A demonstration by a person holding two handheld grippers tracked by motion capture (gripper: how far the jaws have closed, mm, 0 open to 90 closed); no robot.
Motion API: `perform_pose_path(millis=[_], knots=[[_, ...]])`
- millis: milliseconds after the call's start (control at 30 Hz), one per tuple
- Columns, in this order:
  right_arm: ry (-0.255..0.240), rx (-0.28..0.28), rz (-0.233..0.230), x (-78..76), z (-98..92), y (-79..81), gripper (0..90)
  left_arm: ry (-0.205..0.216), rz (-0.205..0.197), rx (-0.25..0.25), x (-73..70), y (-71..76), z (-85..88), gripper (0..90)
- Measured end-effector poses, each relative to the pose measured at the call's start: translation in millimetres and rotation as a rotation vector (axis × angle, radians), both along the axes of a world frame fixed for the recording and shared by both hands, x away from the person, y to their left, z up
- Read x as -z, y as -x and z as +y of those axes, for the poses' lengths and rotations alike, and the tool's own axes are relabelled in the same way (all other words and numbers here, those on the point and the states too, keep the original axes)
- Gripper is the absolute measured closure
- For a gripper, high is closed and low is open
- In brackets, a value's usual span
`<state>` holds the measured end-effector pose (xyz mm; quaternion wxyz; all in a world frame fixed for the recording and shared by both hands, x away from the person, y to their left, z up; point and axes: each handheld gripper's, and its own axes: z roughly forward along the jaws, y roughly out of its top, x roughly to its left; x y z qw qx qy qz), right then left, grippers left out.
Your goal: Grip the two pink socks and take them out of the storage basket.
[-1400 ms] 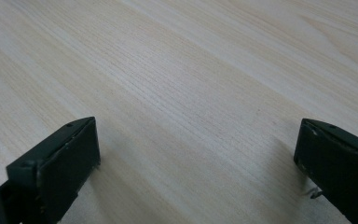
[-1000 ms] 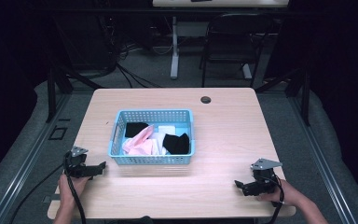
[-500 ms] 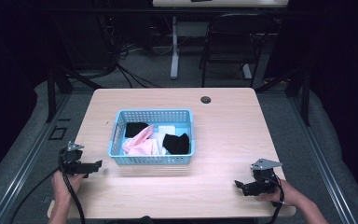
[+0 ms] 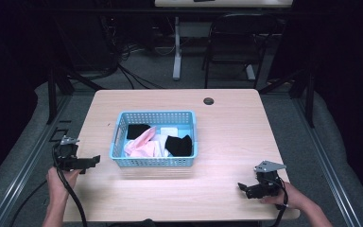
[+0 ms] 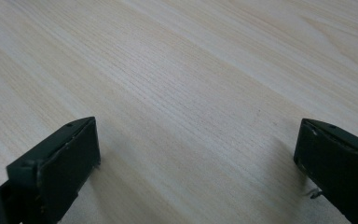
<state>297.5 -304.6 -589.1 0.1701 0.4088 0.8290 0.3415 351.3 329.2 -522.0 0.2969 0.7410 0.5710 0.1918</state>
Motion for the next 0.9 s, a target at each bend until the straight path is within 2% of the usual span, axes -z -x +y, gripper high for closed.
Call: perform_pose_path(millis=[300, 367, 400, 433, 467, 500, 533, 633, 667, 767, 900], knots=[[0.000, 0.000, -0.001, 0.0, 0.0, 0.0, 0.0, -0.013, 0.013, 0.034, -15.1, -1.1, -7.7, 0.0], [0.000, 0.000, 0.000, 0.1, 0.0, 0.0, 0.0, -0.016, 0.010, 0.042, -20.7, -1.4, -9.7, 0.0], [0.000, 0.000, -0.001, 0.1, 0.0, 0.0, 0.0, -0.023, 0.004, 0.051, -27.9, -2.0, -12.5, 0.0], [0.000, 0.000, -0.001, 0.1, 0.0, 0.0, 0.0, -0.023, 0.004, 0.051, -27.9, -2.0, -12.5, 0.0], [0.000, 0.000, -0.001, 0.1, 0.0, 0.0, 0.0, -0.026, -0.008, 0.063, -36.2, -3.0, -16.2, 0.0], [0.000, 0.000, -0.001, 0.1, 0.0, 0.0, 0.0, -0.026, -0.008, 0.063, -36.2, -3.0, -16.2, 0.0], [0.000, 0.000, -0.001, 0.1, 0.0, 0.0, 0.0, -0.034, -0.018, 0.076, -44.6, -4.3, -21.3, 0.0], [0.000, 0.000, 0.000, 0.0, 0.0, 0.0, 0.0, -0.042, -0.026, 0.093, -53.0, -6.1, -28.2, 0.0], [0.000, 0.000, -0.001, 0.0, 0.0, 0.0, 0.0, -0.055, -0.031, 0.118, -61.3, -8.2, -35.8, 0.0], [0.000, 0.000, 0.000, 0.0, 0.0, 0.0, 0.0, -0.065, -0.033, 0.136, -68.5, -10.5, -44.9, 0.0], [0.000, 0.000, -0.001, 0.1, 0.0, -0.1, 0.0, -0.090, -0.030, 0.187, -79.6, -16.9, -63.1, 0.0]])
